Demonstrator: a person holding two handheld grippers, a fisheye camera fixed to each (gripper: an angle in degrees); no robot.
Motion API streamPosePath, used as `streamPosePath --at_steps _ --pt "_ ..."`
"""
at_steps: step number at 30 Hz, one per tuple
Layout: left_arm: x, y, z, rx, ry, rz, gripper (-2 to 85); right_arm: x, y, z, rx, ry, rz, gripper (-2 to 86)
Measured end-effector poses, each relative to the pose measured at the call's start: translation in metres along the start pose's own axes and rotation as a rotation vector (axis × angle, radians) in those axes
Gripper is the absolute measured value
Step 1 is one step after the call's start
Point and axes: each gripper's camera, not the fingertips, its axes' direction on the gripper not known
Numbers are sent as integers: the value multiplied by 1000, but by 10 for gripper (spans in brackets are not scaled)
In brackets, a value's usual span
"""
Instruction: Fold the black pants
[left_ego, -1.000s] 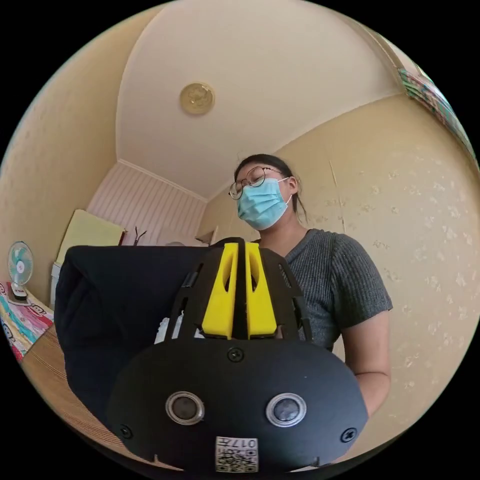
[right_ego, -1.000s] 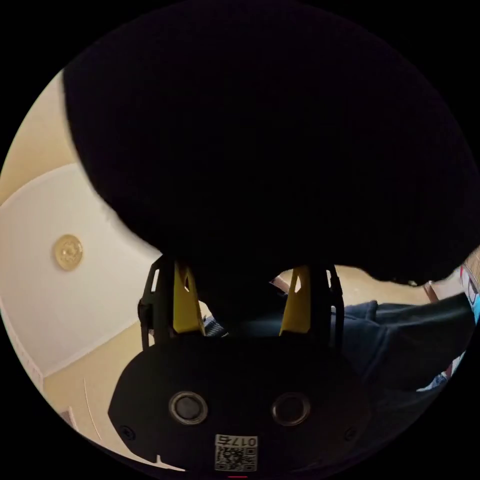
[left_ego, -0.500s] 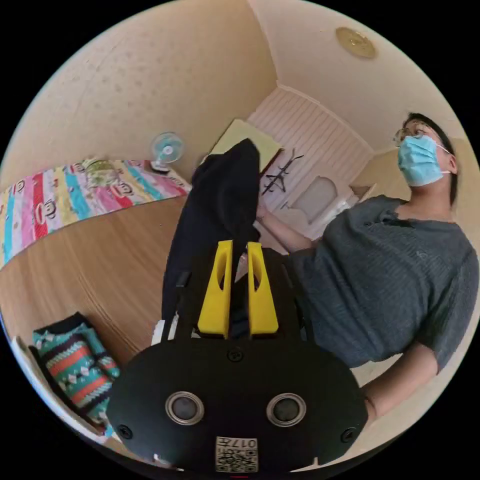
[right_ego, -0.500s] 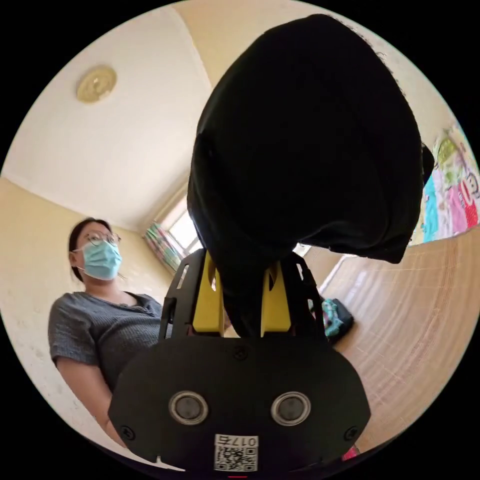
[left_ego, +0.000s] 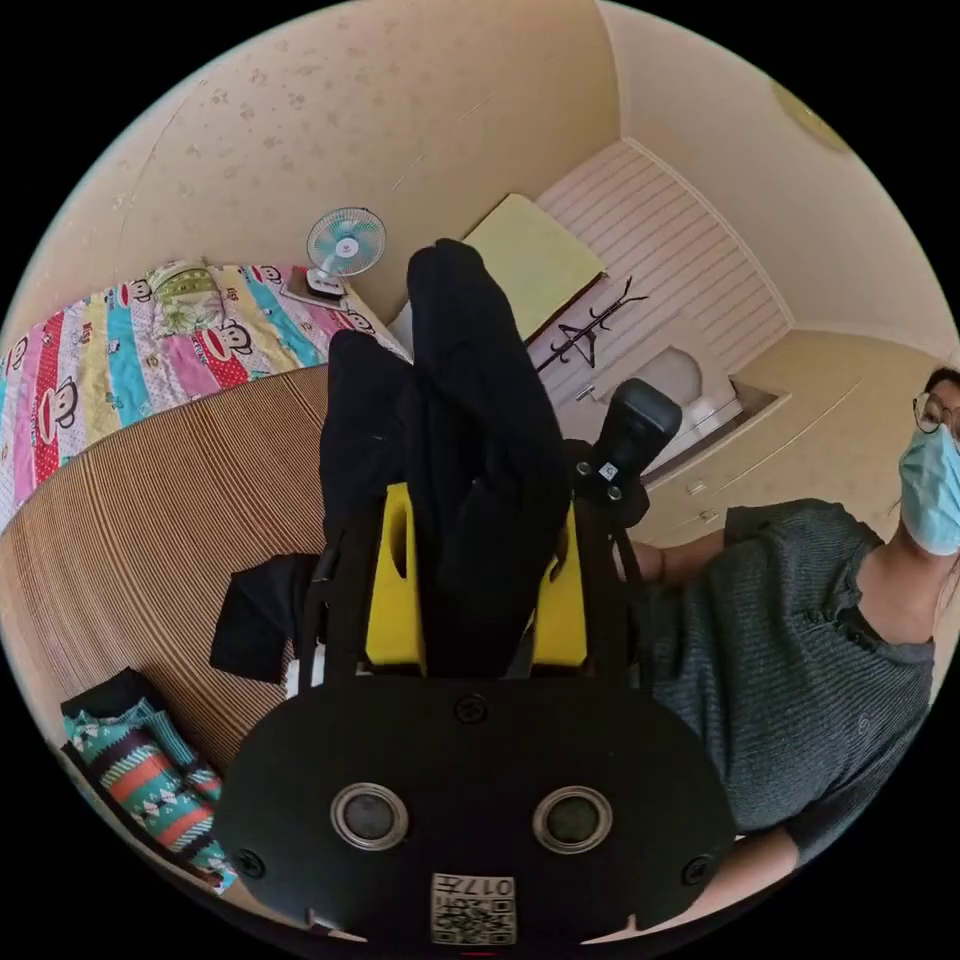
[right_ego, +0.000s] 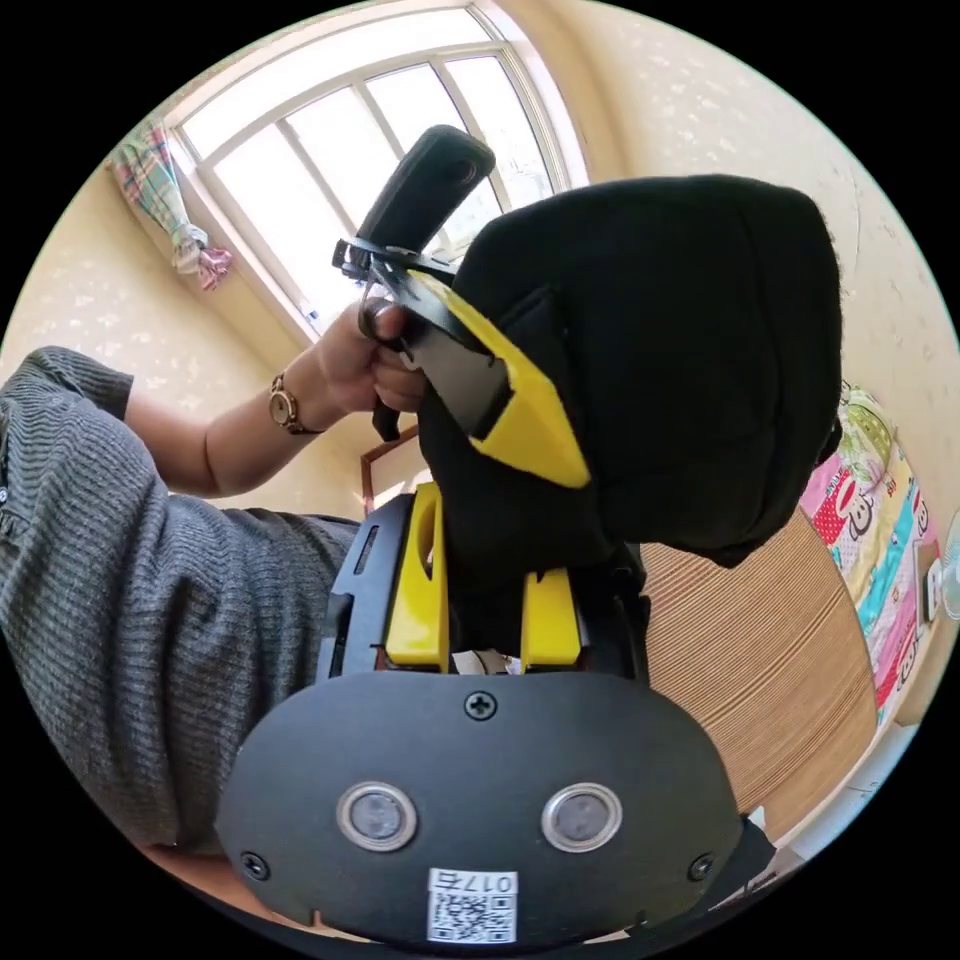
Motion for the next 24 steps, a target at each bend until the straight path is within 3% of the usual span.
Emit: streamPosePath --at_steps 3,7,11,13,16,18,20,24 --pt "-1 16 1 99 87 72 105 -1 19 -5 65 -95 21 119" --pt "8 32 -28 322 339 324 97 -4 68 -54 243 -266 -64 94" --pt "23 29 -61 474 609 663 98 -1 113 -96 412 -193 -39 90" --pt "24 18 -67 512 720 753 99 4 128 -114 527 -153 -11 129" --pt "23 -11 -57 509 884 825 100 -5 119 -122 618 -265 -146 172" --pt "26 -30 -42 474 905 802 102 -20 106 -121 656 -352 -259 188" --pt "36 -46 -23 434 778 743 102 -34 95 -117 679 -359 -301 194" --pt "31 -53 -8 502 634 603 97 -18 112 -111 744 -218 -72 197"
